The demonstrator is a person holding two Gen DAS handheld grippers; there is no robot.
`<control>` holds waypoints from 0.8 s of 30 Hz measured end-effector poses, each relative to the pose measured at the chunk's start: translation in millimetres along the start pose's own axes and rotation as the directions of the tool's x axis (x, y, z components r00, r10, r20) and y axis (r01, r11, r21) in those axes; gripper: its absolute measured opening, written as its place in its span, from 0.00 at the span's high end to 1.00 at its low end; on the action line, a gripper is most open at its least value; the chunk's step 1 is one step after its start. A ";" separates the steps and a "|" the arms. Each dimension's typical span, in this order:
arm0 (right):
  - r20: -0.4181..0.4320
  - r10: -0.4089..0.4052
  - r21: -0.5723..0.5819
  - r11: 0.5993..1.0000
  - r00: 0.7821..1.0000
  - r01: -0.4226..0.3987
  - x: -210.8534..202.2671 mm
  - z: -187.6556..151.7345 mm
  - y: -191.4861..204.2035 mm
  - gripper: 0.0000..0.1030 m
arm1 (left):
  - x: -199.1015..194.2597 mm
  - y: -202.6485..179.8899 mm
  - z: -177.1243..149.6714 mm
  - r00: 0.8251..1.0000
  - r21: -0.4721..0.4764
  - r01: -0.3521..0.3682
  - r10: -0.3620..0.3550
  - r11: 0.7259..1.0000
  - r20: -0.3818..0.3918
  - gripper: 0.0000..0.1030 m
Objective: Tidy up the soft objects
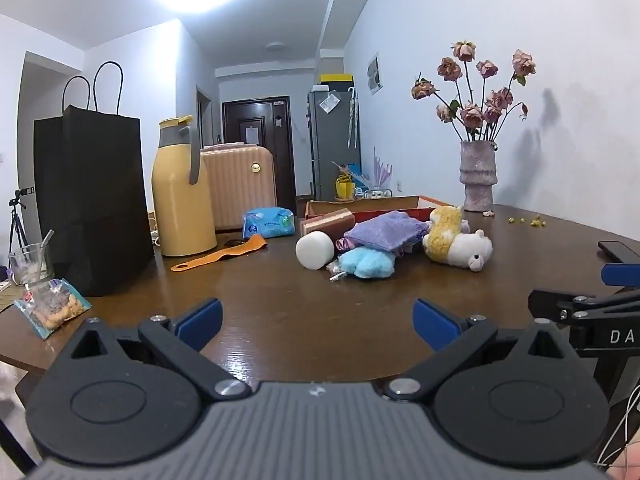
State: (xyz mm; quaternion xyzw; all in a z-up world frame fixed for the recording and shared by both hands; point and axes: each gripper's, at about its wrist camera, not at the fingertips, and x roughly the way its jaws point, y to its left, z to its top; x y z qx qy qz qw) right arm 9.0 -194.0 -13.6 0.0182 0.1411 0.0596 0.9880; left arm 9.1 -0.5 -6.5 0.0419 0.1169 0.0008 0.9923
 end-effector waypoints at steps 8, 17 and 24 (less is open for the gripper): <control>-0.004 0.032 -0.006 0.999 0.999 -0.032 0.9 -0.3 1.7 0.00 | 0.8 1.2 -1.3 1.000 -0.008 -0.006 0.006 1.000 -0.006 0.00; -0.006 0.033 -0.005 0.999 0.999 -0.033 0.1 -1.0 2.0 0.00 | 1.0 3.1 -1.0 1.000 -0.016 -0.013 0.012 1.000 -0.009 0.00; -0.007 0.040 -0.013 0.999 0.999 -0.040 1.5 -0.8 3.2 0.00 | 0.8 3.0 -1.1 1.000 -0.017 -0.013 0.013 1.000 -0.009 0.00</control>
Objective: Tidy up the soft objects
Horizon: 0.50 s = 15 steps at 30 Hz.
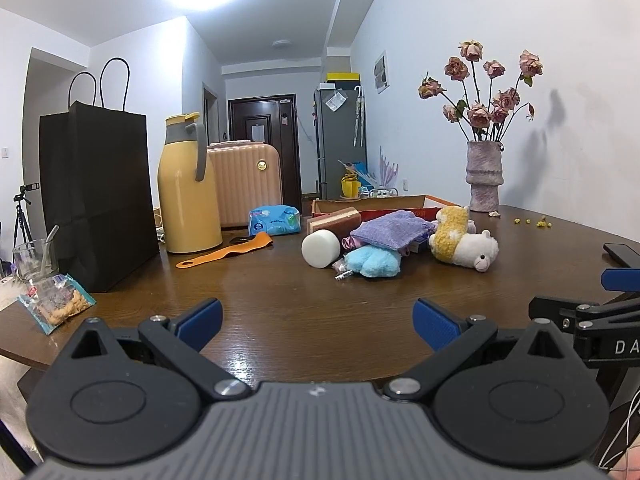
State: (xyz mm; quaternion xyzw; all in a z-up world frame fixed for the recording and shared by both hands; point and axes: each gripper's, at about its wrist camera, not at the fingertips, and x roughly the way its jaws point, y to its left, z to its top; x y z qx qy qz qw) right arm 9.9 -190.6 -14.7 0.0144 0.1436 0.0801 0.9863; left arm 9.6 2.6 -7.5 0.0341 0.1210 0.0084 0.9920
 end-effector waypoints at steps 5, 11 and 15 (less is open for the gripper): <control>0.000 0.001 0.001 1.000 1.000 -0.001 0.0 0.3 -0.4 0.00 | 0.0 0.0 0.0 1.000 0.001 0.000 0.000 1.000 0.000 0.00; 0.009 0.000 0.008 1.000 1.000 0.000 -1.2 -0.7 -2.2 0.00 | 0.8 -1.4 1.8 1.000 0.009 -0.005 0.005 1.000 0.004 0.00; 0.005 0.001 0.029 1.000 1.000 -0.001 0.1 0.3 -5.8 0.00 | -0.9 -3.7 3.3 1.000 0.028 0.003 -0.003 1.000 0.020 0.00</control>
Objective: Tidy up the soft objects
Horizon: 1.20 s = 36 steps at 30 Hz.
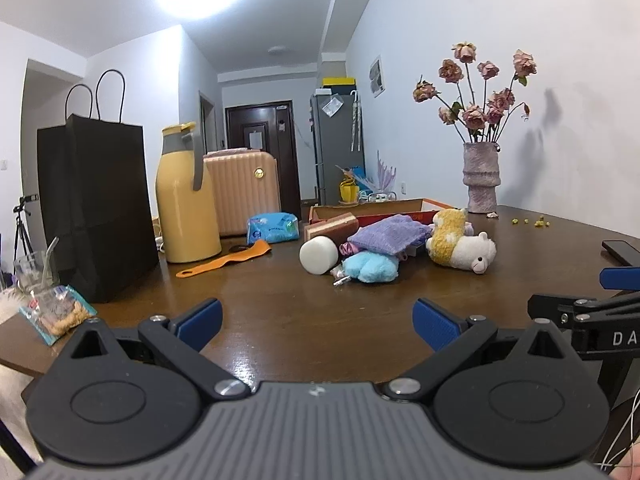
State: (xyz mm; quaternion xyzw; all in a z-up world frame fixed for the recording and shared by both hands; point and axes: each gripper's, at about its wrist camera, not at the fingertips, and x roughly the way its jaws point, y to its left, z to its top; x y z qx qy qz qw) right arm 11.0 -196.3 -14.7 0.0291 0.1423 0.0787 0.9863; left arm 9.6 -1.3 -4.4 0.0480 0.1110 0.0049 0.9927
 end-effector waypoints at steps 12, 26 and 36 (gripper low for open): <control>0.011 0.000 -0.012 1.000 1.000 0.000 -1.9 4.0 0.6 0.00 | -0.7 1.1 0.9 1.000 -0.003 -0.002 0.002 1.000 0.009 0.00; 0.005 0.001 -0.008 1.000 1.000 -0.001 -1.4 3.8 -0.9 0.00 | -2.1 1.3 2.0 1.000 -0.003 -0.002 0.002 1.000 0.009 0.00; 0.002 0.002 -0.009 1.000 1.000 -0.002 -0.1 3.1 -0.4 0.00 | -2.7 -0.2 0.9 1.000 -0.001 0.001 -0.001 1.000 0.009 0.00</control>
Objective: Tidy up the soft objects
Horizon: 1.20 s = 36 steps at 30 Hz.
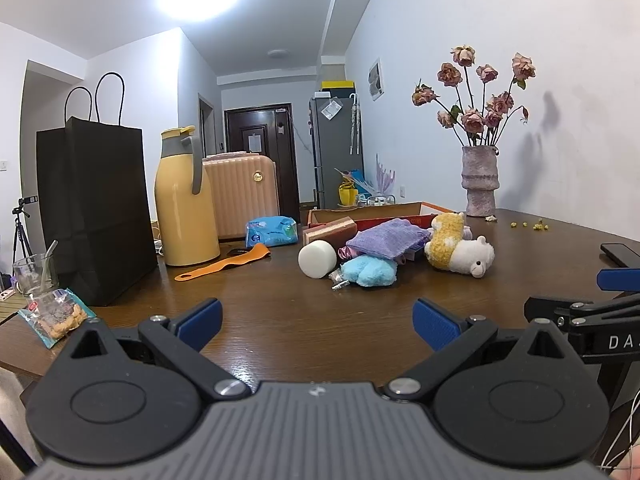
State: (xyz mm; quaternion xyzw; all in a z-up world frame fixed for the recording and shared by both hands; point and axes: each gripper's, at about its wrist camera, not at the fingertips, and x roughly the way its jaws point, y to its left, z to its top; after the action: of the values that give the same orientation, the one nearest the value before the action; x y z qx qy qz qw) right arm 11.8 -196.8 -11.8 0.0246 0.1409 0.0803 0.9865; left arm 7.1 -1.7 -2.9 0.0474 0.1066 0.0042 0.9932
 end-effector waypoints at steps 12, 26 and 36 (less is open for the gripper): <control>0.010 -0.003 -0.005 1.000 1.000 0.003 0.1 -0.2 0.8 0.00 | 2.6 -0.1 -1.6 1.000 -0.009 0.008 -0.008 1.000 -0.001 0.00; 0.047 -0.020 -0.025 0.999 0.999 0.022 4.4 4.8 -1.7 0.00 | 16.5 9.8 -2.4 1.000 -0.009 -0.021 0.021 1.000 0.015 0.00; 0.022 -0.016 -0.048 0.999 1.000 0.017 99.4 51.4 -20.6 0.00 | 109.4 17.6 15.2 0.997 -0.032 0.065 -0.066 0.997 -0.028 0.00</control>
State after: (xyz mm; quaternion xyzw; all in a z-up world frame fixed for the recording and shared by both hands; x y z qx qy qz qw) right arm 123.6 -202.0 8.8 0.0007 0.1284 0.0753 0.9889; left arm 117.3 16.4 -9.6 0.0283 0.1226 -0.0262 0.9917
